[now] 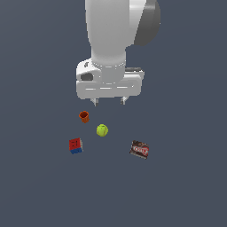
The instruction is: Pick up a designated object from a clutter of objects.
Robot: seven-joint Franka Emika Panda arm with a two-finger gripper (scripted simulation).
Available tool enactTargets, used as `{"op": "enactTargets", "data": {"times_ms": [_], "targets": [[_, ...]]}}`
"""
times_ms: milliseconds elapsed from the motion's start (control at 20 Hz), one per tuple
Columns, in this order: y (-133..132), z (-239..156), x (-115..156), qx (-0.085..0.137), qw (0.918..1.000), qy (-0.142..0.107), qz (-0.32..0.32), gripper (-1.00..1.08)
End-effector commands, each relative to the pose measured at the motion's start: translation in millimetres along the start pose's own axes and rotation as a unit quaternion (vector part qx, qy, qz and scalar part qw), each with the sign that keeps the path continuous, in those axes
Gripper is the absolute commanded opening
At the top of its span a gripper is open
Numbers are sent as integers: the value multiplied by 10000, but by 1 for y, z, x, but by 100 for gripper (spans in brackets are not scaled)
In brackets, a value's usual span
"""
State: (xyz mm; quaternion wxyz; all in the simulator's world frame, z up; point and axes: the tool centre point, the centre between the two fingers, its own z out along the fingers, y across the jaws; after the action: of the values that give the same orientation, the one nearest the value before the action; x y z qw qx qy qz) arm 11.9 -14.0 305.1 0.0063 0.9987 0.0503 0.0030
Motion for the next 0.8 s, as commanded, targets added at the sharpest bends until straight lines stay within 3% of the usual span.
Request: {"op": "enactTargets", "data": {"times_ms": [0, 350, 550, 750], "targets": [[-5, 11, 7, -24, 9996, -10, -283, 100], [-29, 54, 32, -91, 9900, -38, -1404, 100], [-46, 84, 46, -107, 9770, -53, -2128, 100], [-65, 115, 57, -103, 9587, -60, -2841, 100]]}}
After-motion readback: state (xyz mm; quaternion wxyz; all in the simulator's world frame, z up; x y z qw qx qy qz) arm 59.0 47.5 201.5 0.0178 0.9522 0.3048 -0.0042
